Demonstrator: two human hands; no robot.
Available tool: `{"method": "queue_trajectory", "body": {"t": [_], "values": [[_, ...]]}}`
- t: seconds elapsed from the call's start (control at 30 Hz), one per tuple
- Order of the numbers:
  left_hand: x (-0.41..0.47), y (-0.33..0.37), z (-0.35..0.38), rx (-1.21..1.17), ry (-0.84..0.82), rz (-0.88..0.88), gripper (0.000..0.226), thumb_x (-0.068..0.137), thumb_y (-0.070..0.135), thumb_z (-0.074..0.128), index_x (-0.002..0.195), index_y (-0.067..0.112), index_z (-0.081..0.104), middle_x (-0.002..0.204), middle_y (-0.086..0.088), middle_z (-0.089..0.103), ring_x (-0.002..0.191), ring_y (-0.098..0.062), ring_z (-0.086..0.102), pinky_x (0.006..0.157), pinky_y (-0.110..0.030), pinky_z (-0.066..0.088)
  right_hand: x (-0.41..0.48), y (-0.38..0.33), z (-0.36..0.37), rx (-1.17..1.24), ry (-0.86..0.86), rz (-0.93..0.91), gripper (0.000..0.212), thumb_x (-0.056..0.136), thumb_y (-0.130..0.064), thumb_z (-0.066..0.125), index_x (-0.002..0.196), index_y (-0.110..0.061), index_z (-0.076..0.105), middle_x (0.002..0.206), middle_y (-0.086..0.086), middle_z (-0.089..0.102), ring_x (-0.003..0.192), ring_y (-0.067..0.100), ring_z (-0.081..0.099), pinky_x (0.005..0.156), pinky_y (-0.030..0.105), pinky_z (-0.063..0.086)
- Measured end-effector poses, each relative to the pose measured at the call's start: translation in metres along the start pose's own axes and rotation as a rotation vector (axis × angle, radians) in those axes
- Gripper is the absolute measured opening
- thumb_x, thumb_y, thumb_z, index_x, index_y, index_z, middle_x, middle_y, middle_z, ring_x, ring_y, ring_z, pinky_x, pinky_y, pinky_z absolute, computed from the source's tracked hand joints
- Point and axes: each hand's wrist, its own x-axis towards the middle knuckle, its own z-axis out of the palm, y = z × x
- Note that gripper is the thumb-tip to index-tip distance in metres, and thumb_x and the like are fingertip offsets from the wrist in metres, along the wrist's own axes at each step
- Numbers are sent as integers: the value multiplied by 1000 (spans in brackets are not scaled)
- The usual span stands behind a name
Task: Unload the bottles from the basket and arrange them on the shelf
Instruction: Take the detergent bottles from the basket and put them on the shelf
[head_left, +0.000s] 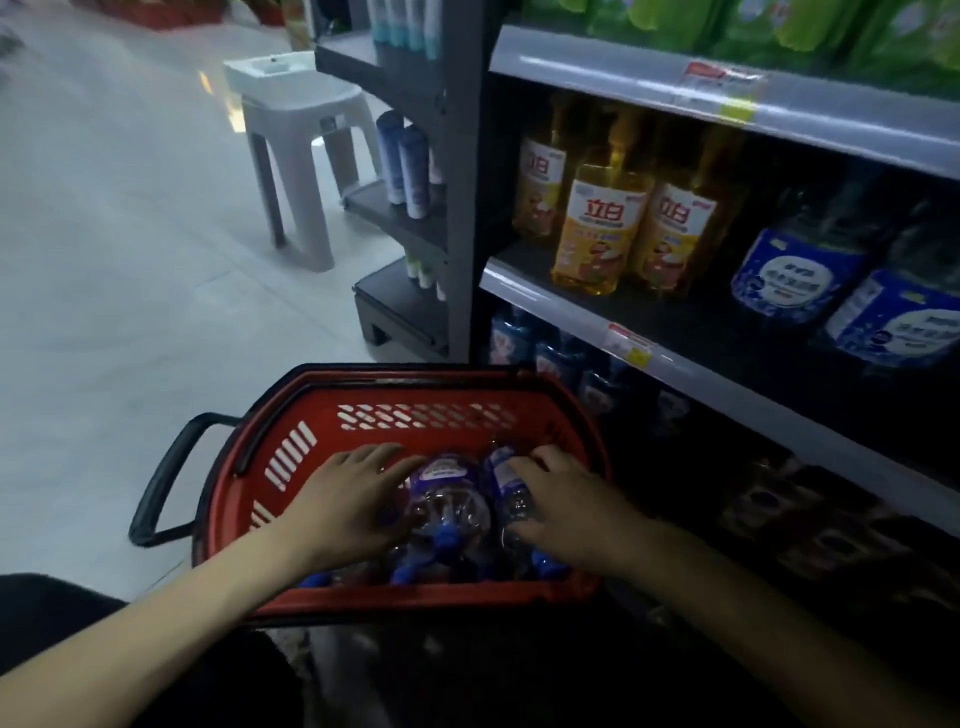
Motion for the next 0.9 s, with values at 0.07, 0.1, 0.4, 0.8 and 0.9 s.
{"method": "queue_trajectory", "body": {"t": [0.07,0.1,0.4,0.8,0.9], "values": [[-5,-8,15,-41,-17,-19,66,88,67,49,142,30,56,134,1,64,116,-23,65,86,-37,55,15,-11,17,5,-54,-5,77,92,-50,66,155,-26,30,155,5,31,141,28,36,111,43,41],[-7,-10,21,-55,-25,-23,64,89,68,48,141,31,57,132,4,64,114,-21,65,84,-36,54,22,-16,24,12,-80,-16,76,91,-49,67,154,-27,32,154,5,31,140,29,38,110,44,43],[-33,-42,53,-107,-130,-82,61,89,60,35,128,25,67,130,3,66,111,-23,67,80,-36,55,84,-23,69,-316,-192,-277,107,86,-31,75,159,-45,-1,166,12,15,150,34,23,109,47,44],[-32,-48,55,-152,-86,-26,54,95,53,37,136,24,58,126,-2,68,115,-26,63,84,-35,49,107,-25,111,-254,-36,-280,110,83,-19,79,157,-46,3,170,3,2,158,29,5,98,51,54],[-32,-49,54,-135,-99,-28,65,91,57,28,138,23,57,127,-2,67,115,-28,64,84,-37,51,108,-25,110,-215,-34,-290,105,80,-20,81,157,-41,13,169,4,3,157,28,7,98,53,54]]}}
